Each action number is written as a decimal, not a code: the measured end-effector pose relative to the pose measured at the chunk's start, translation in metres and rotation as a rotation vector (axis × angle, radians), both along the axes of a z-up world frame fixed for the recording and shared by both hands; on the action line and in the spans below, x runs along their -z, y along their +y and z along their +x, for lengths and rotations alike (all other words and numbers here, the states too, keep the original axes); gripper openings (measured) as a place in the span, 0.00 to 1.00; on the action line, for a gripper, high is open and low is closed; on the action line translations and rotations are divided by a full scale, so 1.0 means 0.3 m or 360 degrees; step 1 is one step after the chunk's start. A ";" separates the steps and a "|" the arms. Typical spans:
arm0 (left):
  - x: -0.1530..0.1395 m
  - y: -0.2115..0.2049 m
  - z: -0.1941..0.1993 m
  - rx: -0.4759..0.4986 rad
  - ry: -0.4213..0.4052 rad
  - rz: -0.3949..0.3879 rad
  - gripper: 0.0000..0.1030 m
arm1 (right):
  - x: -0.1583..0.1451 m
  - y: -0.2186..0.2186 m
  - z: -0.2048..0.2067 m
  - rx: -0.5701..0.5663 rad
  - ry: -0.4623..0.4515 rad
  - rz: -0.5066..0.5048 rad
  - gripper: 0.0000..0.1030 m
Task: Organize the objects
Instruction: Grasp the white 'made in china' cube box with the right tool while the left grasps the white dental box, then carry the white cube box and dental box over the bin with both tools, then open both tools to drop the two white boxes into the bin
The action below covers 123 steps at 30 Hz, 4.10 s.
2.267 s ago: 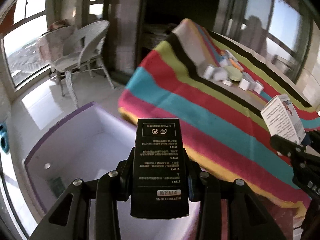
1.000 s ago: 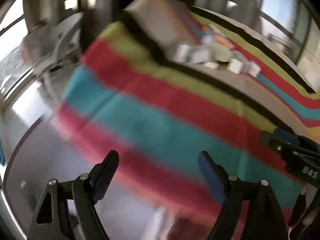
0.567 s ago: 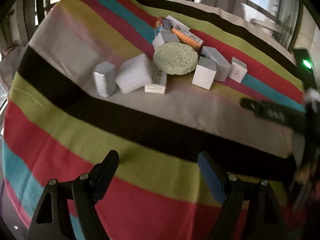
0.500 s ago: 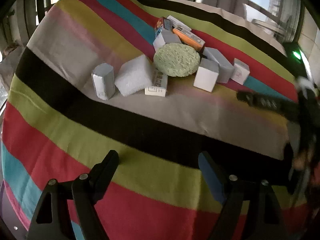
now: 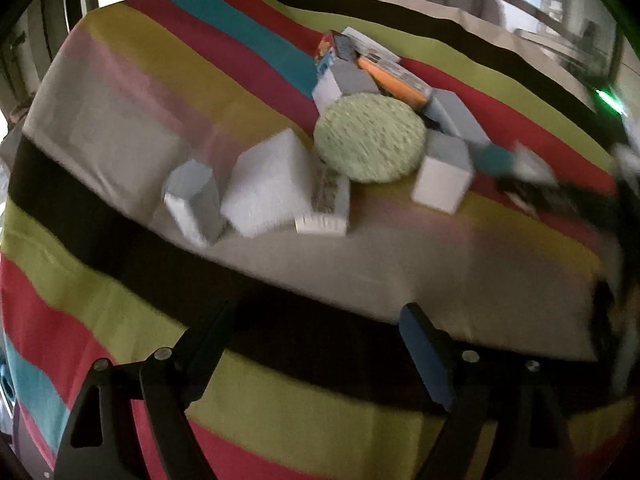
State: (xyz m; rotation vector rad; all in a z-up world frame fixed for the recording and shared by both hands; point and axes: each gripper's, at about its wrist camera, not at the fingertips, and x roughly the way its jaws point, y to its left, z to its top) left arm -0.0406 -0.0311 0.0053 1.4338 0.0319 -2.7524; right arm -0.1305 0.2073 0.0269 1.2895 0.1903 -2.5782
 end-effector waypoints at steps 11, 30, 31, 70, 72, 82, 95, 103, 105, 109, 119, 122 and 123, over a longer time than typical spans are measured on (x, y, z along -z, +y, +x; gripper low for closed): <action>-0.019 0.012 -0.260 0.0060 0.0018 0.0002 0.32 | -0.002 0.060 0.271 0.0088 0.0012 -0.0092 0.57; -0.009 0.068 0.247 0.0186 0.0110 -0.0006 0.31 | 0.021 -0.032 0.559 -0.0073 0.0063 -0.0065 0.57; -0.011 0.074 0.254 0.0192 0.0102 0.0002 0.31 | 0.022 -0.024 0.570 -0.0067 0.0059 -0.0069 0.57; -0.075 -0.030 0.864 0.0229 0.0046 0.0060 0.31 | -0.131 -0.144 1.088 -0.0204 0.0105 0.0108 0.57; -0.078 -0.042 0.880 0.0220 0.0053 0.0065 0.31 | -0.137 -0.151 1.100 -0.0213 0.0110 0.0115 0.57; -0.102 -0.110 0.959 0.0178 0.0099 0.0094 0.31 | -0.172 -0.207 1.179 -0.0273 0.0154 0.0148 0.57; -0.119 -0.289 1.068 0.0019 0.0167 0.0120 0.31 | -0.201 -0.367 1.297 -0.0432 0.0201 0.0217 0.57; -0.083 -0.436 1.146 -0.0142 0.0148 0.0136 0.31 | -0.191 -0.503 1.364 -0.0595 0.0202 0.0258 0.57; -0.075 -0.468 1.163 -0.0179 0.0144 0.0143 0.31 | -0.191 -0.546 1.385 -0.0652 0.0202 0.0258 0.57; -0.077 -0.535 1.191 -0.0255 0.0158 0.0145 0.31 | -0.197 -0.612 1.412 -0.0764 0.0149 0.0151 0.57; -0.060 -0.697 1.215 -0.0480 0.0120 0.0099 0.31 | -0.186 -0.756 1.447 -0.1036 0.0064 -0.0010 0.57; -0.042 -0.733 1.208 -0.0553 0.0071 0.0068 0.31 | -0.158 -0.806 1.450 -0.1132 0.0027 -0.0030 0.57; -0.037 -0.747 1.204 -0.0581 0.0054 0.0054 0.31 | -0.146 -0.823 1.451 -0.1171 0.0004 -0.0055 0.57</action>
